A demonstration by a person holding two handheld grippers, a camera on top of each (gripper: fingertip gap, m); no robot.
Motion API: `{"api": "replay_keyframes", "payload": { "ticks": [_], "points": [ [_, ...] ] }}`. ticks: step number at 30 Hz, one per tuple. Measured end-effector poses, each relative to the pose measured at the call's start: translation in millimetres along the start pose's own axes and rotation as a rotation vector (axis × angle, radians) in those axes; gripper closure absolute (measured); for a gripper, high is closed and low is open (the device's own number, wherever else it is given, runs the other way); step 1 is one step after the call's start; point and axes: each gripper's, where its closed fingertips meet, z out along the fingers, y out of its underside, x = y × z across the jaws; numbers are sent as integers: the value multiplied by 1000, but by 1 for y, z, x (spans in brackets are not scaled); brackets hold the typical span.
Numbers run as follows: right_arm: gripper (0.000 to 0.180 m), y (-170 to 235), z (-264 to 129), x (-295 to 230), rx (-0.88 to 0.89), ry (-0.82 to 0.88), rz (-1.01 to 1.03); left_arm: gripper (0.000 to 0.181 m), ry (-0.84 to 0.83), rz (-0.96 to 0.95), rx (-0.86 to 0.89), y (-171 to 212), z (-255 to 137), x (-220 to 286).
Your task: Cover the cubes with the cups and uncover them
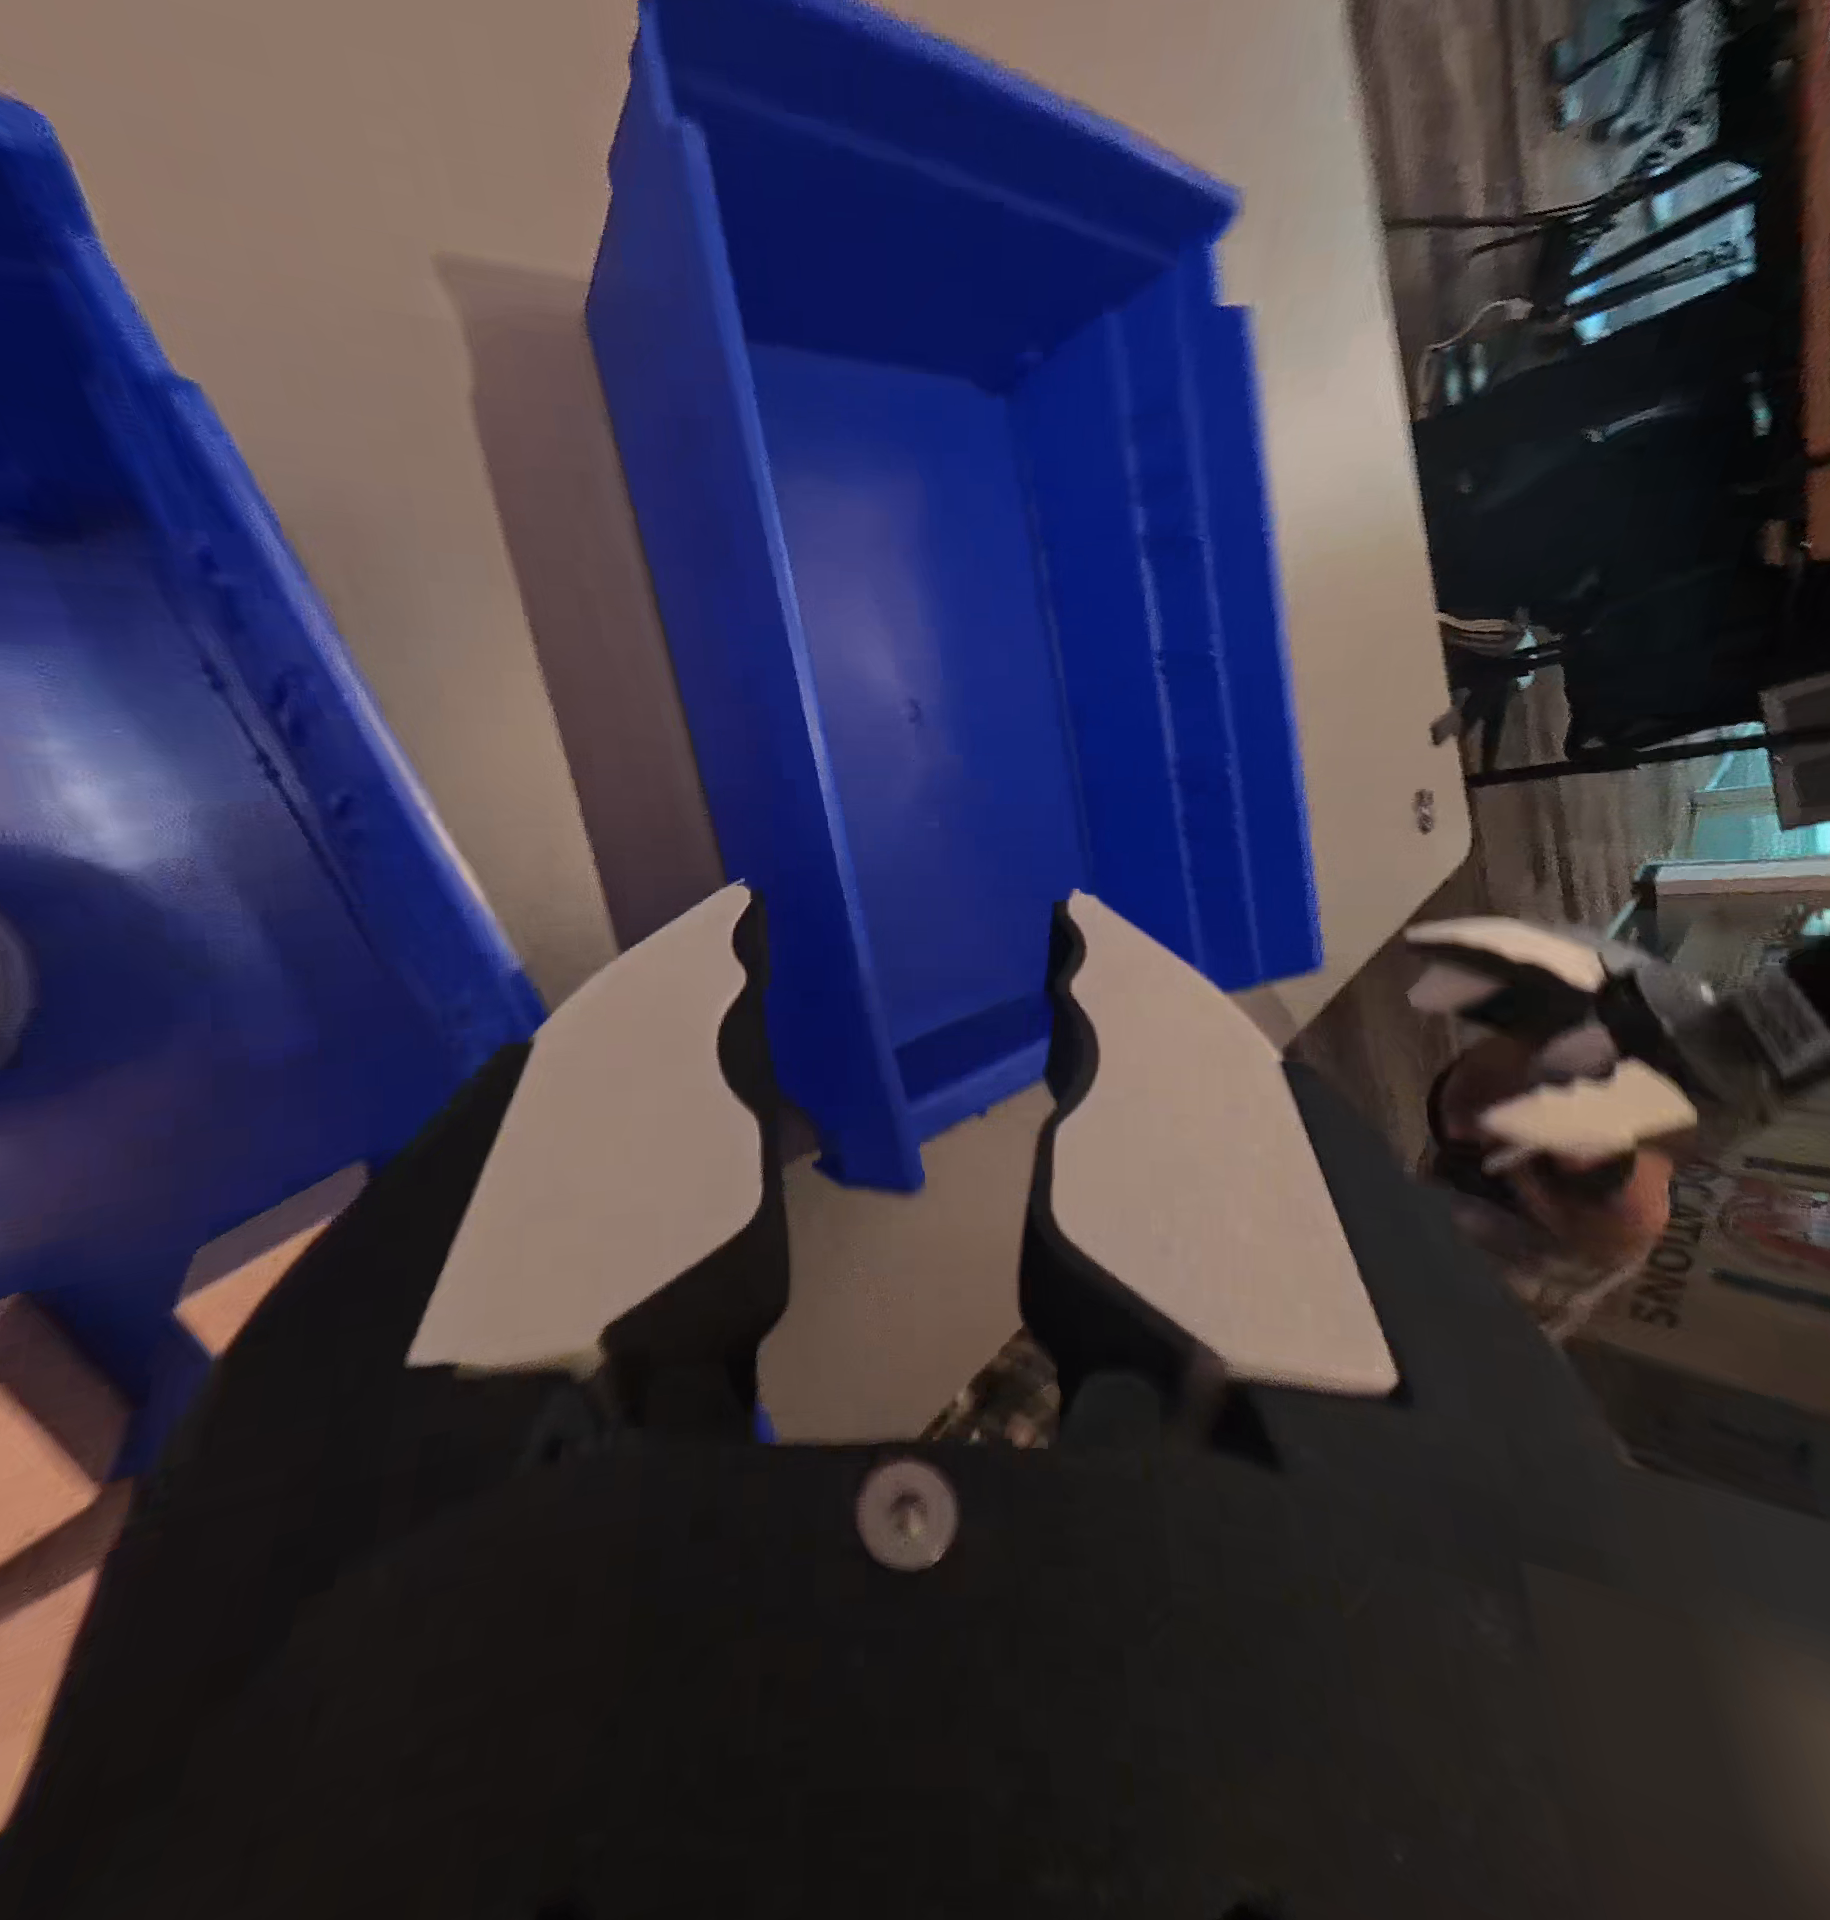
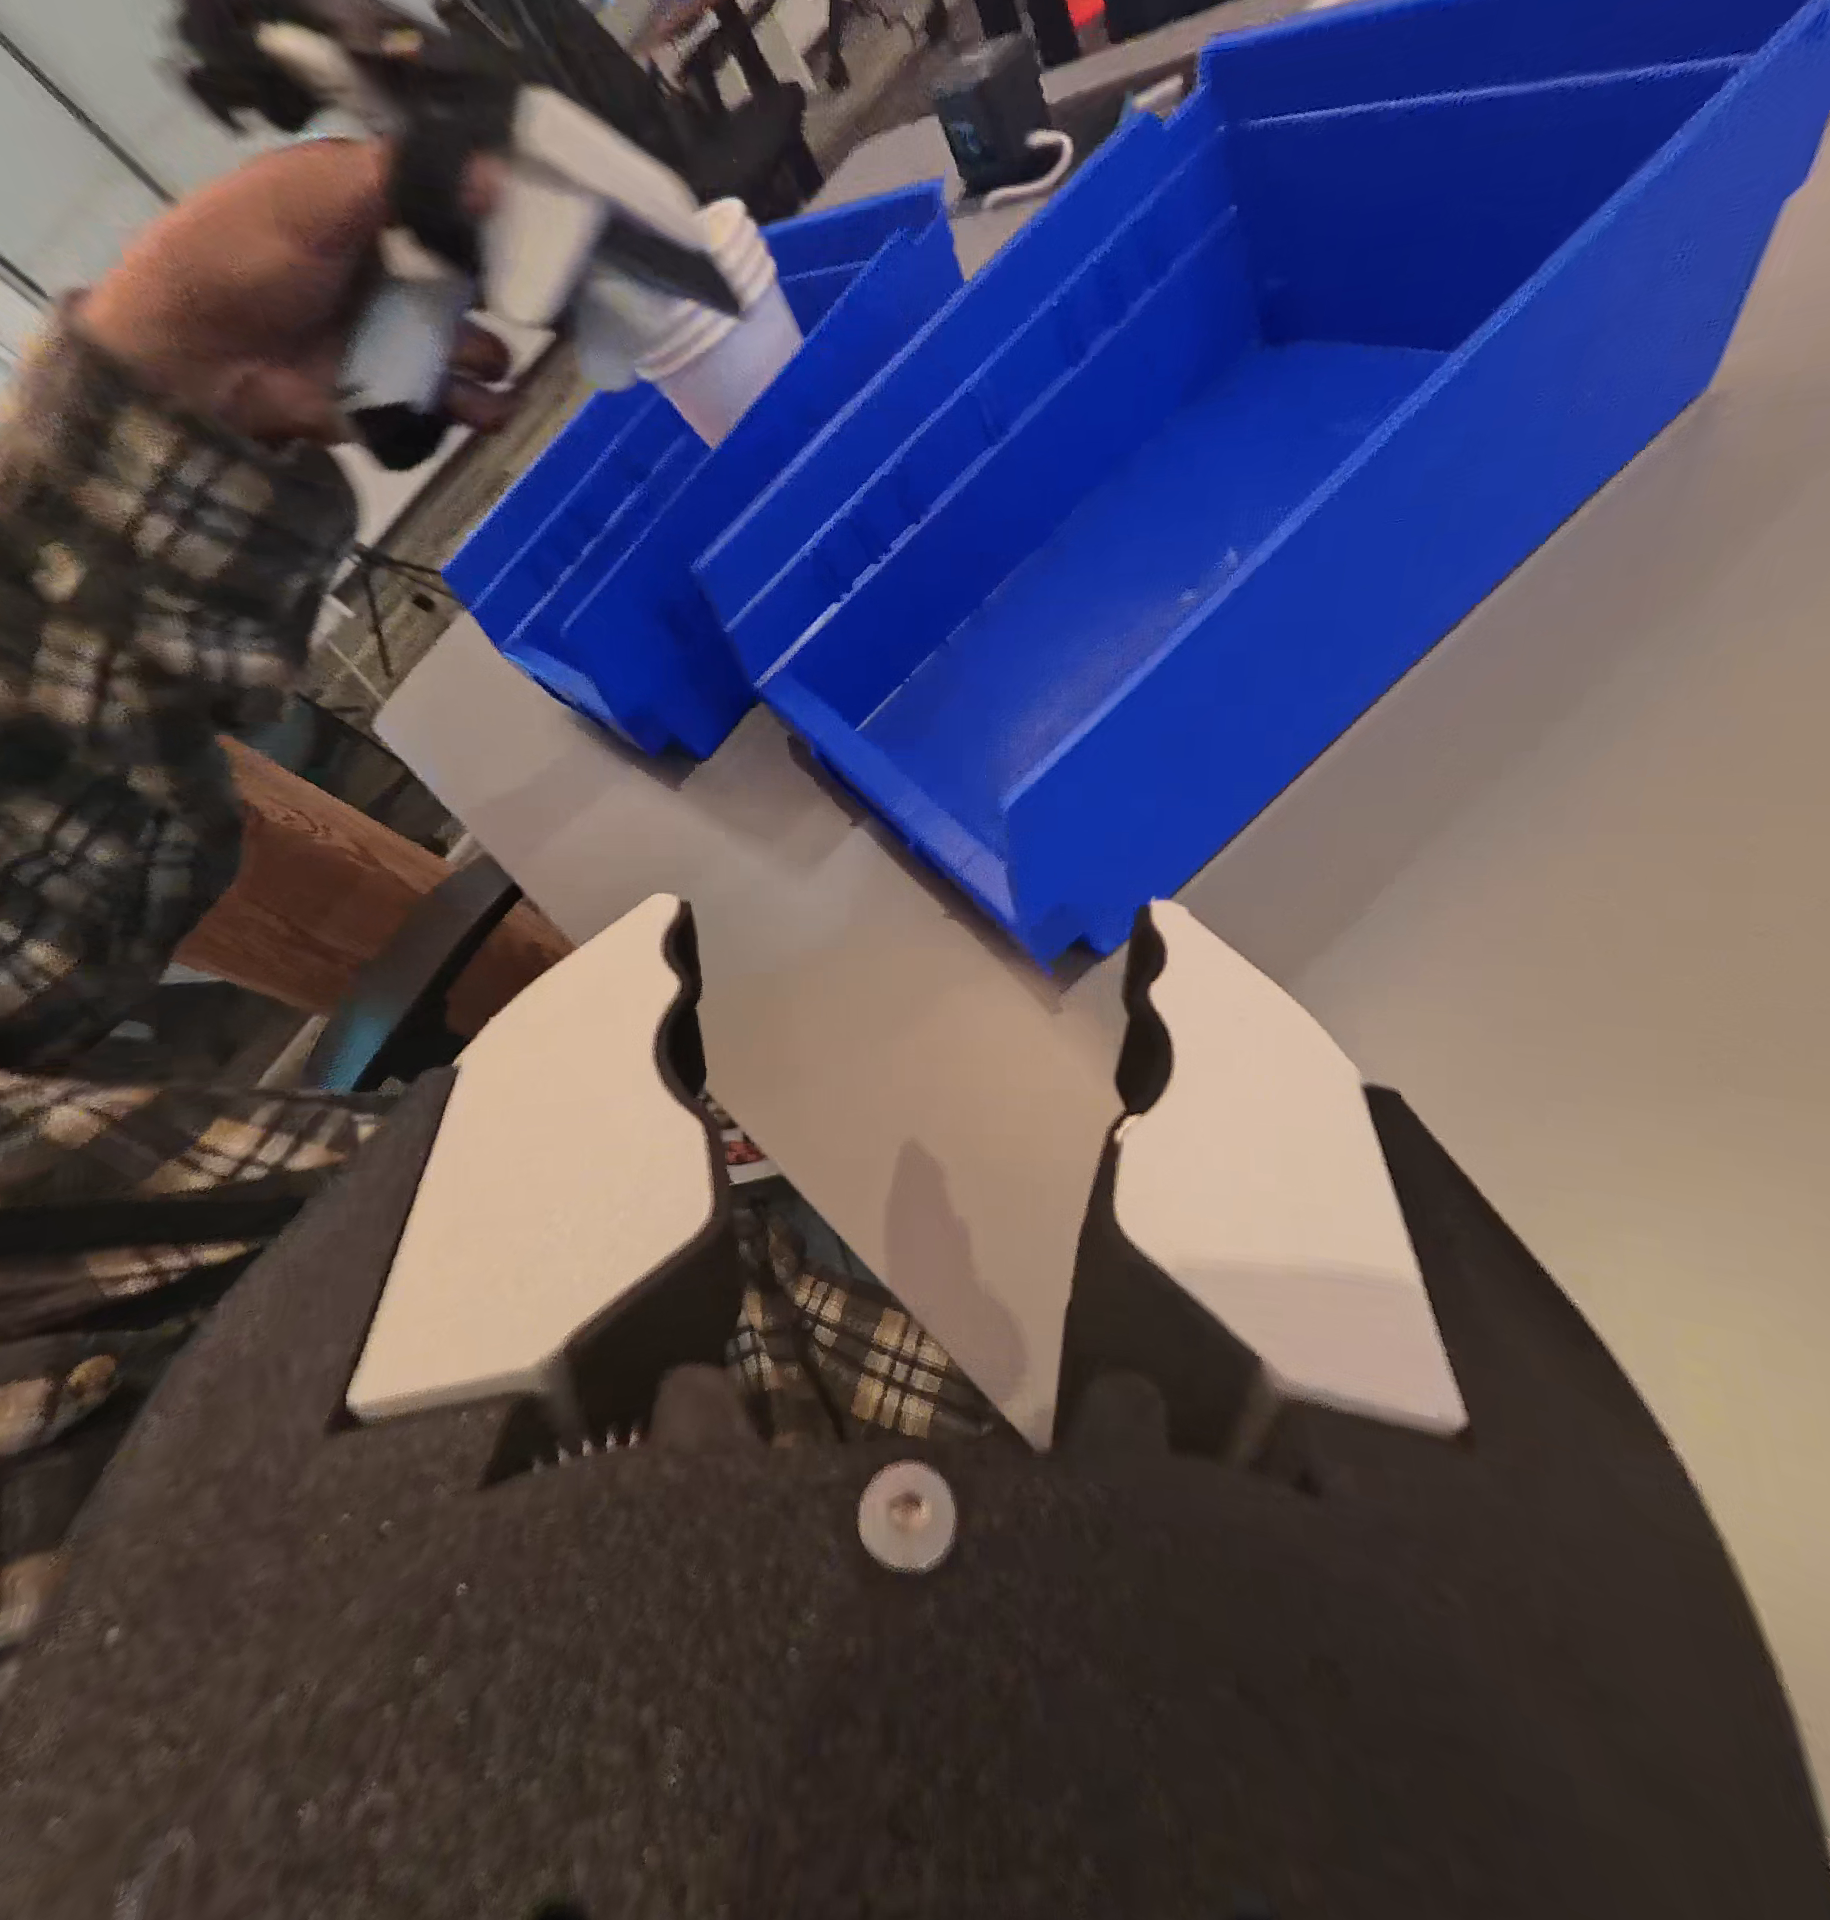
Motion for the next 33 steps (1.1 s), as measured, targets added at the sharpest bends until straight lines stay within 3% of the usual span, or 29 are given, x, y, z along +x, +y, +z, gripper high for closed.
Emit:
{"api": "replay_keyframes", "payload": {
  "ticks": [3, 7, 12, 15, 21, 26, 33],
  "points": [
    [98, -24, 12, 15, -76, 68, 12, 125, 5, 121, 124, 17, -59, 2],
    [102, -51, 37, 44, -184, 110, 35, 121, -107, 224, 252, 66, -129, -28],
    [106, -51, 71, 78, -338, 168, 149, 121, -288, 155, 449, 111, -205, -96],
    [115, -42, 90, 84, -454, 179, 218, 122, -351, 122, 542, 117, -237, -125],
    [157, -29, 105, 100, -641, 260, 344, 123, -311, 144, 565, 103, -234, -143],
    [166, -30, 96, 111, -706, 329, 365, 125, -244, 180, 515, 96, -208, -143],
    [176, -35, 45, 166, -766, 541, 353, 127, -225, 188, 503, 95, -197, -146]
  ]
}}
